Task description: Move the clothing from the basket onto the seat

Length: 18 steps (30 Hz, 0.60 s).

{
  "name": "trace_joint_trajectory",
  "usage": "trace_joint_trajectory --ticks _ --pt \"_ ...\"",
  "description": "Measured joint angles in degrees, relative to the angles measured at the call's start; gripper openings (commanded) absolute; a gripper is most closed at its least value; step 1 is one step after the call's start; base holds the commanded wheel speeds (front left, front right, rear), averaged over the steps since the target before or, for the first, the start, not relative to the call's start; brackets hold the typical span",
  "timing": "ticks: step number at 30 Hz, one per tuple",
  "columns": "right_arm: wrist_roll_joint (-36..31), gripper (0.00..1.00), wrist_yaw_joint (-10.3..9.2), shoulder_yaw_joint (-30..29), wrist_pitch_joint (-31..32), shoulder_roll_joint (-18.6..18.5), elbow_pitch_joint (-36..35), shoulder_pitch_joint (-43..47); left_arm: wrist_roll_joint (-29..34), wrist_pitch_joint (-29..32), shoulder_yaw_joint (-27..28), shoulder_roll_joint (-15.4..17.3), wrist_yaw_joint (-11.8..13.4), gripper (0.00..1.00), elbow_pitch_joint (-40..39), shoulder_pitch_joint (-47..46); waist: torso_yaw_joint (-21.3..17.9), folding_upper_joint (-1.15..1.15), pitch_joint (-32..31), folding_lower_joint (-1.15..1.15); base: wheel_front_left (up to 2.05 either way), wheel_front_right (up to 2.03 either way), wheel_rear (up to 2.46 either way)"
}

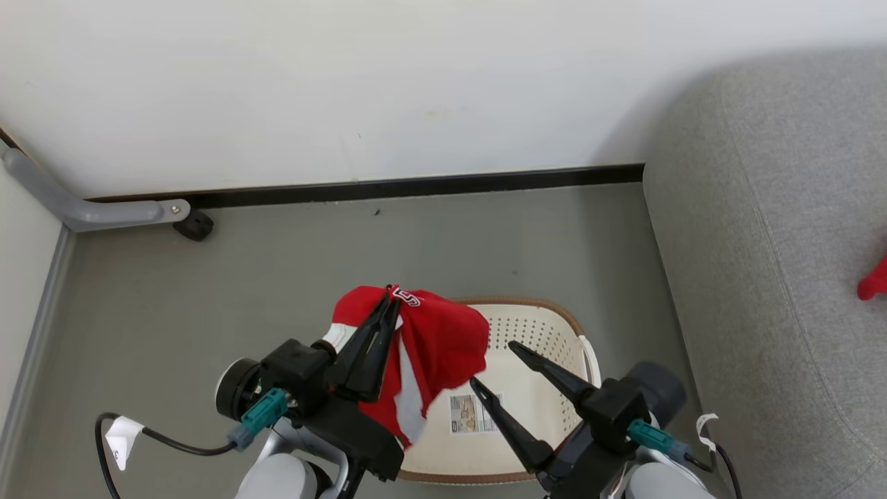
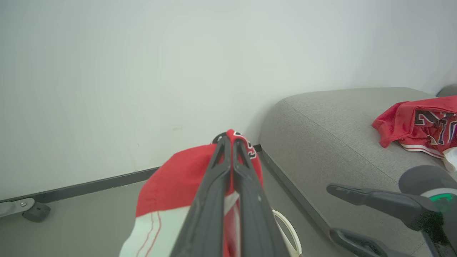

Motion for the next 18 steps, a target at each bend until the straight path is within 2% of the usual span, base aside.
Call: trace_joint_trajectory --ticks 7,18 --pt "-0.40 1.00 0.01 3.66 0.00 -1.46 -0.93 -3.00 2.45 2.52 -2.81 2.47 -0.51 0.00 -5.33 1.30 0.76 0.00 -2.05 0.00 0.00 0.00 0.00" --pt "0.85 1.00 0.01 8.79 -0.01 -5.70 -2.77 -6.55 2.35 5.89 -6.10 4.67 -1.54 0.00 -13.43 2.79 1.74 0.00 -3.03 0.01 0.00 0.00 0.00"
